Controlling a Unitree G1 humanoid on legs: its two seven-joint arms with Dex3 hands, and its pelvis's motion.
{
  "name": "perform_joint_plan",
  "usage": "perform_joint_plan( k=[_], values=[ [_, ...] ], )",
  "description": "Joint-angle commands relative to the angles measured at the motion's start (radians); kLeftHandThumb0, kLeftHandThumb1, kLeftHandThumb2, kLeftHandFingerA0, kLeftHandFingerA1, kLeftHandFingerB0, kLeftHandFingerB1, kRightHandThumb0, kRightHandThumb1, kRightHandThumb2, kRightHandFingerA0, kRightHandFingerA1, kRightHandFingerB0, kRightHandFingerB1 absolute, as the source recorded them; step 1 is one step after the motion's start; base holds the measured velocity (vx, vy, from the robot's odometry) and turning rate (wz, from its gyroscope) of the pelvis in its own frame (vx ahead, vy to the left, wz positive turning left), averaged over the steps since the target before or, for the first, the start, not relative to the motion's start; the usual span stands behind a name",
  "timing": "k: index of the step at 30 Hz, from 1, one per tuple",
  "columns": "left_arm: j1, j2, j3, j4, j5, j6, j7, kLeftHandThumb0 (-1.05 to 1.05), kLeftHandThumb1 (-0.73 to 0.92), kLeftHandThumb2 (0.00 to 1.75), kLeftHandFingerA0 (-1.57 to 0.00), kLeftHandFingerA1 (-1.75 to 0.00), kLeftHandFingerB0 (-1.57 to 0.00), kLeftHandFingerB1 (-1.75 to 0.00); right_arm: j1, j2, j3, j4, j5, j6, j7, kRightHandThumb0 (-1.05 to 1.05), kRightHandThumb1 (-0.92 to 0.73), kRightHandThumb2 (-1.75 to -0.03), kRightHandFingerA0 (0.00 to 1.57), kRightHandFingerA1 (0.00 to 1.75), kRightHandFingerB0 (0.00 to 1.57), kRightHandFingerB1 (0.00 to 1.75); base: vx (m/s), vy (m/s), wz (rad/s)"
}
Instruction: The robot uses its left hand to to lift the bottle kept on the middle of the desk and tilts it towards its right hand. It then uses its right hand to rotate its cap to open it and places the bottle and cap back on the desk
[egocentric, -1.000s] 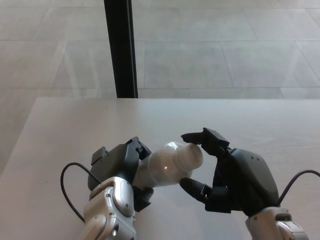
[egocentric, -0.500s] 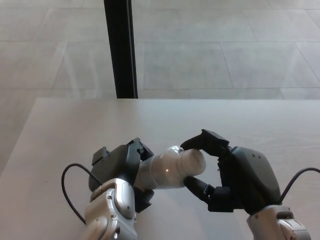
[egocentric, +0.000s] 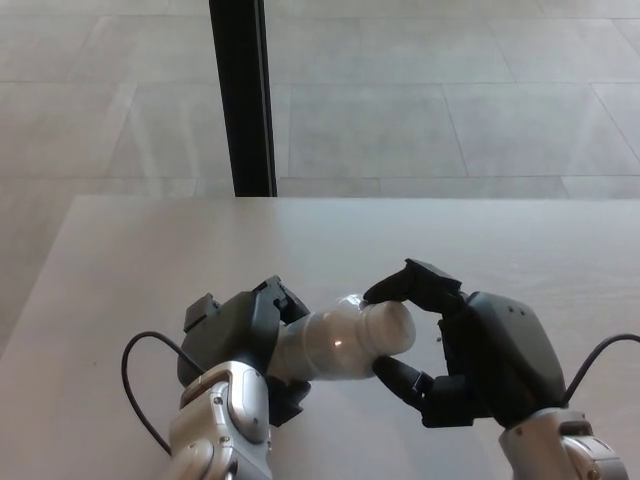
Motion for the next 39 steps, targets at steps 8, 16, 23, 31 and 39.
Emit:
perform_joint_plan(
  k=[8,16,23,31,39],
  values=[
    [0.054,0.011,0.017,0.046,-0.004,0.041,-0.036,0.01,0.73,1.0,-0.73,-1.74,-0.64,-1.25,-0.047,-0.109,-0.036,-0.067,0.046,-0.067,0.137,-0.55,-0.5,-1.17,1.16,1.75,0.92,1.14,0.0,0.0,0.0],
    [0.057,0.024,0.028,0.051,-0.002,0.016,-0.04,-0.03,0.73,0.92,-0.81,-1.71,-0.65,-1.13,-0.052,-0.17,-0.009,-0.076,0.053,-0.093,0.215,-0.58,-0.49,-1.25,1.17,1.74,0.93,1.2,0.0,0.0,0.0],
    [0.071,0.059,0.013,0.046,0.012,-0.038,-0.05,0.04,0.7,0.97,-0.75,-1.56,-0.71,-1.26,-0.053,-0.185,0.034,-0.083,0.054,-0.134,0.239,-0.6,-0.49,-1.14,1.13,1.68,0.95,1.11,0.0,0.0,0.0],
    [0.085,0.075,0.011,0.026,0.016,-0.057,-0.061,-0.01,0.71,0.83,-0.75,-1.55,-0.68,-1.23,-0.047,-0.171,0.061,-0.1,0.025,-0.135,0.222,-0.6,-0.53,-1.18,1.17,1.75,0.92,1.63,0.0,0.0,0.0],
    [0.086,0.059,0.023,0.036,0.018,-0.038,-0.067,0.06,0.66,0.99,-0.77,-1.72,-0.69,-1.38,-0.028,-0.125,0.058,-0.152,-0.074,-0.098,0.133,-0.59,-0.46,-1.31,1.18,1.75,0.87,1.62,0.0,0.0,0.0]
  ],
)
